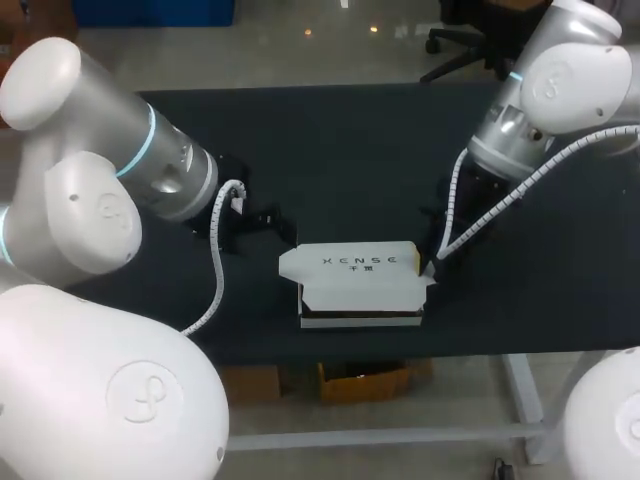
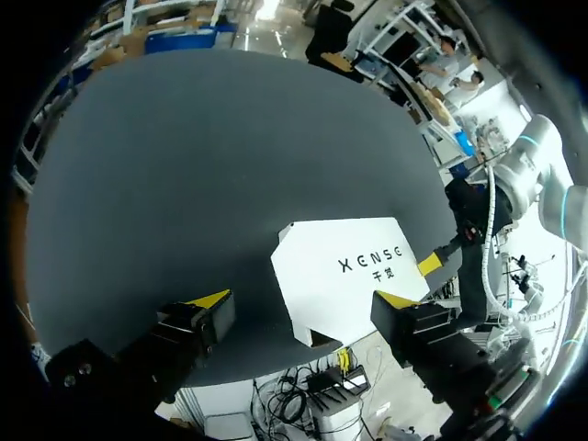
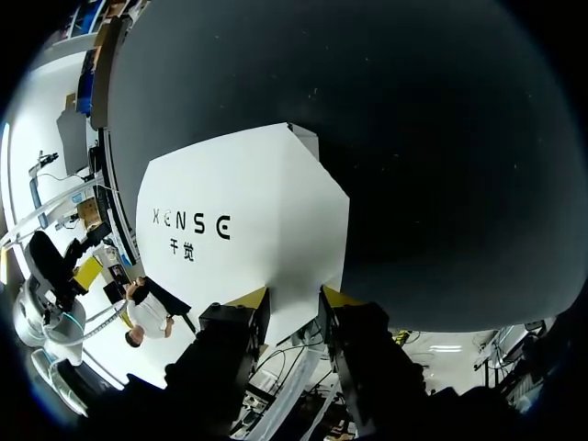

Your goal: Assemble the packaging by folding the flat box into shape, placing the metal phone stand inside, and closing the box properly

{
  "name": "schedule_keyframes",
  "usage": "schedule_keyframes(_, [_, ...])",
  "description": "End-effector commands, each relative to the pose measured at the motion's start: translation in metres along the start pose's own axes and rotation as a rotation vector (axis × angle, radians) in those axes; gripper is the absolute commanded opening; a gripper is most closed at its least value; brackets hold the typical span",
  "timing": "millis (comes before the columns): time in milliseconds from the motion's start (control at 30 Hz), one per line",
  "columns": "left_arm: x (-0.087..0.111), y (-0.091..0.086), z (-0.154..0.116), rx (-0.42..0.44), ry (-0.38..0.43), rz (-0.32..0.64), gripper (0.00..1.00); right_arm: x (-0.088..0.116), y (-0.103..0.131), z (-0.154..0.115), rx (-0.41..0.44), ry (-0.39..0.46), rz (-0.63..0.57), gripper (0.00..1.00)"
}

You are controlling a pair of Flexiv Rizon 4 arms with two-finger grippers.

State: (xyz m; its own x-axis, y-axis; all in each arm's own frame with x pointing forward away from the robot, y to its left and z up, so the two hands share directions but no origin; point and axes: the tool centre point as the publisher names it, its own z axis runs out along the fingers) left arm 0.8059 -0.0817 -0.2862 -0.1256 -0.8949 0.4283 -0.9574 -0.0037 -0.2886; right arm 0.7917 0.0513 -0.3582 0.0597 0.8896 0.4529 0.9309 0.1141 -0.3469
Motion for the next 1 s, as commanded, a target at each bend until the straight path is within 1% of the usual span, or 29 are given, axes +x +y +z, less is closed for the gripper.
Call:
schedule_keyframes(33, [-0.0003, -0.0029, -0.0012, -0.014, -0.008, -0.017, 1.00, -0.0005, -0.0003, 0.0023, 0.000, 0.002, 0.001, 0.32])
schedule_keyframes(833, [-0.0003, -0.0029, -0.0012, -0.014, -0.008, -0.017, 1.00, 0.0025, 0.0008, 0.0028, -0.005, -0.012, 0.000, 0.31])
schedule_keyframes(1000, [-0.0003, -0.0029, -0.0012, -0.014, -0.008, -0.017, 1.00, 0.0004, 0.0002, 0.0026, -0.010, 0.003, 0.002, 0.31])
